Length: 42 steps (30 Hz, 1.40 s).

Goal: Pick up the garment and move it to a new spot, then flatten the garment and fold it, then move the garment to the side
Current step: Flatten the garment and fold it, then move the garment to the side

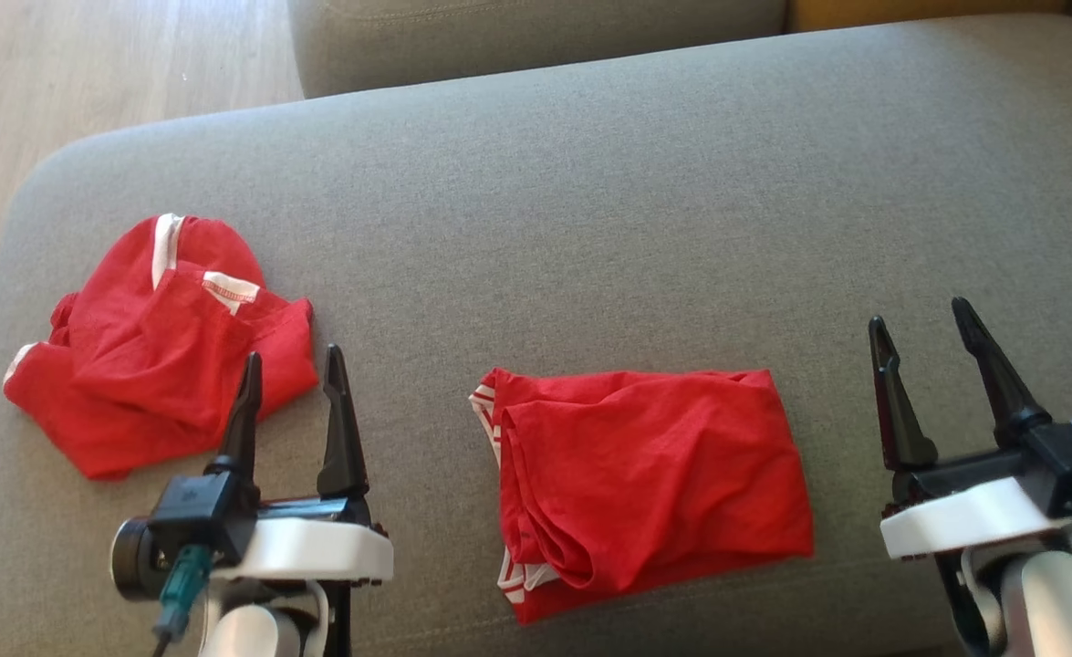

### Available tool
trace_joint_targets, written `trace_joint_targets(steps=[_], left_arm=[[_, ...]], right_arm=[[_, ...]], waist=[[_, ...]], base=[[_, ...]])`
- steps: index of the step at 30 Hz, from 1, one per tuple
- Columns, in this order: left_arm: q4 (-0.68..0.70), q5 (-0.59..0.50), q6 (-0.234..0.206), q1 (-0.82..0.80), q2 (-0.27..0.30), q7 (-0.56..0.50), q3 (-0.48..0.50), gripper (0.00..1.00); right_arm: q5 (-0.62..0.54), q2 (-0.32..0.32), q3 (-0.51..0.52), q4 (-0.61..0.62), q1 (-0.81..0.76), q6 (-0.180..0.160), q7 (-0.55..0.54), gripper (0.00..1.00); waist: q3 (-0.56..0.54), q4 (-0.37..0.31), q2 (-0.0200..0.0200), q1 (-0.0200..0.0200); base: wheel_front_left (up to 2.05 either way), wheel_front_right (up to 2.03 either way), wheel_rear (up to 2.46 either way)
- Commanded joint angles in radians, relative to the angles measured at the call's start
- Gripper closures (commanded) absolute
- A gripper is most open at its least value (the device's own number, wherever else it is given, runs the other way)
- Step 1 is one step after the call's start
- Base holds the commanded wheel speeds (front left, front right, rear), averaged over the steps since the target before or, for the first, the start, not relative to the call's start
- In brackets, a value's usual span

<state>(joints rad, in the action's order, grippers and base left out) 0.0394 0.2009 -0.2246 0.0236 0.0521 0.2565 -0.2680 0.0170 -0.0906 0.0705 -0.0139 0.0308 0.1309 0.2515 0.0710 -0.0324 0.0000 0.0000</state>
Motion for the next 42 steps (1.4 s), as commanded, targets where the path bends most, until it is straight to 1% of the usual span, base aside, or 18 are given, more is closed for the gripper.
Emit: trace_joint_targets(steps=[1,5,9,13,21,31,36,40,42], left_arm=[[0.037,-0.016,-0.003,-0.009,-0.002,0.005,0.036,0.00],[0.037,-0.045,0.007,0.007,-0.002,0.005,0.029,0.00],[0.042,-0.058,0.008,0.014,-0.002,0.005,0.028,0.00],[0.044,-0.063,0.013,0.023,-0.002,0.005,0.023,0.00],[0.044,-0.048,0.012,0.034,-0.002,0.005,0.020,0.00],[0.050,-0.048,0.014,0.027,-0.002,0.005,0.019,0.00],[0.044,-0.047,0.017,0.017,-0.002,0.005,0.016,0.00],[0.038,-0.046,0.020,0.005,-0.002,0.005,0.015,0.00],[0.037,-0.045,0.021,-0.002,-0.002,0.005,0.014,0.00]], right_arm=[[-0.013,0.005,-0.012,0.054,0.013,0.000,0.010,0.00],[-0.036,0.025,-0.001,0.081,-0.015,0.000,0.010,0.00],[-0.044,0.033,0.010,0.095,-0.029,0.000,0.010,0.00],[-0.044,0.039,0.009,0.085,-0.040,0.000,0.010,0.00],[-0.012,0.040,0.011,0.065,-0.041,0.000,0.010,0.00],[-0.001,0.040,0.010,0.068,-0.033,0.000,0.010,0.00],[0.008,0.040,-0.017,-0.006,-0.033,0.000,0.010,0.00],[0.025,0.040,-0.027,-0.148,-0.019,0.000,0.005,0.00],[0.072,0.040,-0.037,-0.212,-0.001,0.000,-0.017,0.00]], waist=[[-0.001,0.001,0.0000,0.0000],[-0.003,0.004,0.0000,0.0000],[-0.006,0.007,0.0000,0.0000],[-0.009,0.009,0.0000,0.0000],[-0.013,0.014,0.0000,0.0000],[0.001,0.018,0.0000,0.0000],[0.022,0.025,0.0000,0.0000],[0.043,0.033,0.0000,0.0000],[0.053,0.039,0.0000,0.0000]], base=[[0.00,0.00,0.00],[0.00,0.00,0.00],[0.00,0.00,0.00],[0.00,0.00,0.00],[0.00,0.00,0.00],[0.00,0.00,0.00],[0.00,0.00,0.00],[0.00,0.00,0.00],[0.00,0.00,0.00]])
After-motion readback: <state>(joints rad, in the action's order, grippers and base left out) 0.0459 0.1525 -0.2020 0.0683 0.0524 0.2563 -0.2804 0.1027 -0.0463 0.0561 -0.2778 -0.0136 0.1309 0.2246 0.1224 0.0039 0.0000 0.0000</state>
